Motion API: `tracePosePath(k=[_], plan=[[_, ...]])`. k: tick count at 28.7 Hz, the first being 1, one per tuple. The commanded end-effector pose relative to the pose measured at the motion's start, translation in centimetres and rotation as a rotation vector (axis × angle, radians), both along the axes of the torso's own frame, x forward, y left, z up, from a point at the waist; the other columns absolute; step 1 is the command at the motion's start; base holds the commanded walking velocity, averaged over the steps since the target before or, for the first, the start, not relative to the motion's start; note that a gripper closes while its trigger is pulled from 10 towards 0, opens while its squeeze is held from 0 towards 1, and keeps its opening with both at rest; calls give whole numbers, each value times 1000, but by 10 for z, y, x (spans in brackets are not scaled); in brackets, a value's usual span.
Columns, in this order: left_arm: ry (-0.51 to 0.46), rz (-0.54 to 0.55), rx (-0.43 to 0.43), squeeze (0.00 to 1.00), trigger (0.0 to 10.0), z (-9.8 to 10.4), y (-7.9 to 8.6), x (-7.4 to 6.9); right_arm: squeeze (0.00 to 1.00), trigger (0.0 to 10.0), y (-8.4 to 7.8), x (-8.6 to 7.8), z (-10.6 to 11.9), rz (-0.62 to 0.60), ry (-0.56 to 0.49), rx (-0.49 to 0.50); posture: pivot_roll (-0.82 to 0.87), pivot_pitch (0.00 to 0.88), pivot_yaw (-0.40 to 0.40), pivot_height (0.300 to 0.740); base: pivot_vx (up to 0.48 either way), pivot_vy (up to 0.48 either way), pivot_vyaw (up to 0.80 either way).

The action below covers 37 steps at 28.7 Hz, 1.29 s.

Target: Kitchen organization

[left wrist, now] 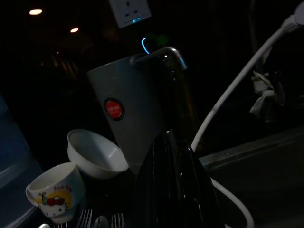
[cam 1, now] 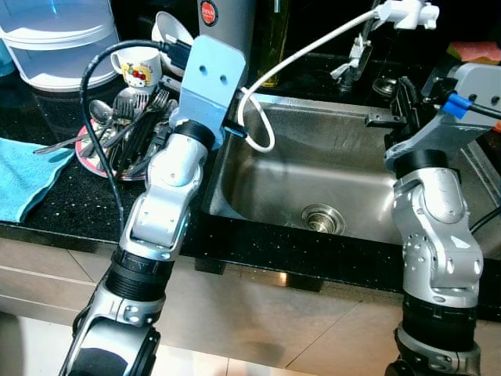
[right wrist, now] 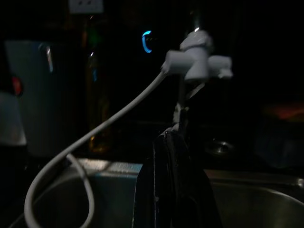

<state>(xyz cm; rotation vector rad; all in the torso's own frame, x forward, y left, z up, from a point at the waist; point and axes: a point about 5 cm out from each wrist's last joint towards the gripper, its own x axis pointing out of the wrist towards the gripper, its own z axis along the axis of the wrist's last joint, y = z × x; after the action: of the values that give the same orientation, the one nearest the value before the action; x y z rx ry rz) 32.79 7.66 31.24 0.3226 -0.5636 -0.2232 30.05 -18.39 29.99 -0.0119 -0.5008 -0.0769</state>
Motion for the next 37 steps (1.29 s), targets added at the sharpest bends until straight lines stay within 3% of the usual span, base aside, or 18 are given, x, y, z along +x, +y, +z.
tracePosePath(k=[1, 2, 4, 5, 8, 11, 14, 18, 21, 23, 27, 37], plan=[[-5, -8, 35, 0, 10000, 2, -4, -1, 0, 10000, 4, 1, -3, 39, 49, -33, 52, 75, -4, 740, 0, 0, 0], [22, 6, 19, 0, 10000, 1, -2, 1, 0, 10000, 5, 1, -4, 47, 70, -50, 52, 75, -4, 740, 0, 0, 0], [228, 21, -137, 0, 10000, -9, 5, 8, 0, 10000, 5, 0, -7, 56, 102, -62, 55, 71, -7, 740, 0, 0, 0], [283, 95, -154, 0, 10000, -15, 11, 9, 0, 10000, 3, -1, -10, 44, 117, -56, 62, 66, -7, 740, 0, 0, 0], [280, 214, -156, 0, 10000, -18, 21, 7, 0, 10000, -3, -2, -15, 21, 141, -36, 64, 62, -13, 740, 0, 0, 0], [286, 213, -159, 0, 10000, -18, 25, 9, 0, 10000, -7, -2, -13, -2, 131, -29, 66, 59, -11, 740, 0, 0, 0], [417, 193, -257, 0, 10000, -17, 38, 25, 0, 10000, -17, 0, -3, -51, 88, -27, 73, 47, -6, 740, 0, 0, 0], [399, 255, -240, 0, 10000, -3, 57, 41, 0, 10000, -26, 3, 8, -88, 63, -9, 78, 38, 0, 740, 0, 0, 0], [335, 301, -194, 0, 10000, 5, 62, 44, 0, 10000, -25, 7, 6, -29, 81, 74, 68, 29, 8, 740, 0, 0, 0], [297, 291, -169, 0, 10000, 6, 57, 42, 0, 10000, -21, 9, 4, 34, 98, 113, 68, 27, 7, 740, 0, 0, 0], [260, 216, -127, 0, 10000, 1, 40, 35, 0, 10000, -8, 7, 5, 153, 98, 49, 69, 26, 4, 740, 0, 0, 0], [191, 161, -158, 0, 10000, 14, 35, 57, 0, 10000, -7, 12, 14, 167, 59, 110, 39, 0, 6, 740, 0, 0, 0]])
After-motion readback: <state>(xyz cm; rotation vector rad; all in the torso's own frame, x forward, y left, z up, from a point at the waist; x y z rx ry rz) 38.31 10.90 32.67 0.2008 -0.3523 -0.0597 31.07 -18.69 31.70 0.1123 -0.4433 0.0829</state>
